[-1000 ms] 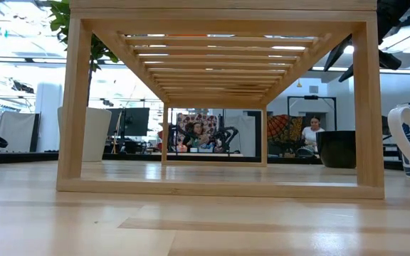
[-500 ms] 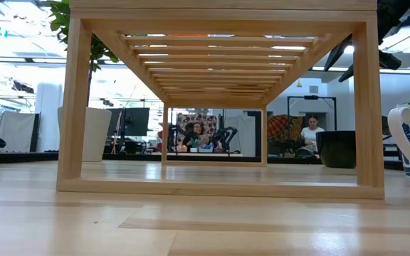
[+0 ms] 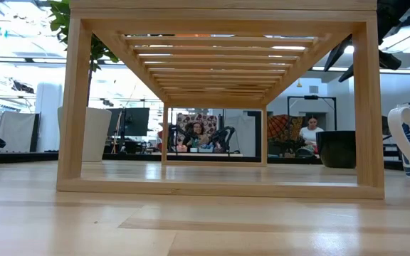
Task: Place coffee mugs
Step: Put the orange mug on the shelf, then put the white and blue patterned mug on the shelf
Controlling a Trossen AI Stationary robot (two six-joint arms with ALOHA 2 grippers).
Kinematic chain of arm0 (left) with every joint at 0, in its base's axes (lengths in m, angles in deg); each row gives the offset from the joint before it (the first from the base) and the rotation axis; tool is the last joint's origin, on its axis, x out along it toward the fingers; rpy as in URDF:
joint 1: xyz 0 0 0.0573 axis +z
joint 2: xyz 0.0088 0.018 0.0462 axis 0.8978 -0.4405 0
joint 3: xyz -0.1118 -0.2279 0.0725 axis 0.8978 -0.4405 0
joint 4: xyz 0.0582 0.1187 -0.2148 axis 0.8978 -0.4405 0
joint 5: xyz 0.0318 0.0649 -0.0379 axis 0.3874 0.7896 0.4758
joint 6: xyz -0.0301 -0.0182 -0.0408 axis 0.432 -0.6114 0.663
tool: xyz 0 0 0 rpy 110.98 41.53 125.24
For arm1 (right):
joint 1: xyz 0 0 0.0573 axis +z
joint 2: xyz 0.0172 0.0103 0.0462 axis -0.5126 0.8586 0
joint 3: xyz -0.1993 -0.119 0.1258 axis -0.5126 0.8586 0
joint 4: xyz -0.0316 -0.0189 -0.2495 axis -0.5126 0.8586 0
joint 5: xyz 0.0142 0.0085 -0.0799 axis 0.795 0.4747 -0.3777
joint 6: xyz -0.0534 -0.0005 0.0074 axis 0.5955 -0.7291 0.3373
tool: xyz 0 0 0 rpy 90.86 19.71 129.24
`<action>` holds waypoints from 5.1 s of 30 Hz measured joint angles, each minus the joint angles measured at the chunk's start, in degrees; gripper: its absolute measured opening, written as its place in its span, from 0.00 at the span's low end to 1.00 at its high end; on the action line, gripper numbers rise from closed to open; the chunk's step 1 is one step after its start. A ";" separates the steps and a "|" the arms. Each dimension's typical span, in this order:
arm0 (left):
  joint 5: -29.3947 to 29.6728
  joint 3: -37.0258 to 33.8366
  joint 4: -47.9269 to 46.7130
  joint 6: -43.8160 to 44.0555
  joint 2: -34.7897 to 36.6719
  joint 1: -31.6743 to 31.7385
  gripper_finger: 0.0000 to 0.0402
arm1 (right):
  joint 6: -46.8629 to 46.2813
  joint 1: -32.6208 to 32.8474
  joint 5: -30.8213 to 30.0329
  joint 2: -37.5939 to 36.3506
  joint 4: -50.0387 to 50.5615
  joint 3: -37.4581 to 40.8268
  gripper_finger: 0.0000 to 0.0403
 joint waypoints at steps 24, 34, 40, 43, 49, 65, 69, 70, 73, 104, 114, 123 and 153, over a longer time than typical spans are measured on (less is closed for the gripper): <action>-7.05 -1.23 14.52 2.64 16.05 0.24 0.32 | 2.47 0.00 0.04 0.02 -0.02 0.00 0.58; -7.78 -46.43 56.86 8.18 45.48 -4.51 0.32 | 8.06 0.02 0.57 0.00 -0.02 0.00 0.58; -7.34 -59.10 68.76 10.08 53.89 -4.94 0.32 | 9.45 0.02 0.79 0.00 -1.43 0.00 0.58; -6.00 -60.71 69.53 10.65 55.66 -4.94 0.32 | 9.56 0.02 2.62 0.00 -3.06 0.00 0.58; -3.13 -60.59 69.89 10.02 56.13 -4.94 0.32 | 9.05 1.22 21.03 -0.02 3.68 0.00 0.57; -3.02 -60.54 70.55 9.08 56.08 -4.94 0.32 | -17.62 31.71 12.96 0.61 29.72 0.00 0.52; -3.02 -60.52 70.59 9.10 56.08 -4.94 0.32 | -23.85 36.20 6.96 2.97 32.24 0.00 0.52; -3.02 -60.52 70.59 9.10 56.08 -4.94 0.32 | -24.74 37.09 5.91 3.77 32.51 0.00 0.52; -3.02 -60.52 70.59 9.12 56.08 -4.94 0.32 | -25.21 39.21 4.45 6.52 31.83 0.00 0.52; -2.83 -60.50 70.59 9.22 56.08 -4.94 0.32 | -6.18 41.09 -0.13 28.74 25.49 2.75 0.33; -2.83 -60.50 70.57 9.21 56.06 -4.94 0.32 | 0.71 41.08 4.85 25.42 34.13 -6.54 0.10; -2.83 -60.48 70.57 8.84 56.06 -4.96 0.32 | 3.16 41.09 14.29 26.45 36.38 -35.91 0.10; -3.33 -60.48 70.57 9.22 56.06 -4.96 0.32 | 8.00 34.82 2.79 55.27 39.59 -63.69 0.14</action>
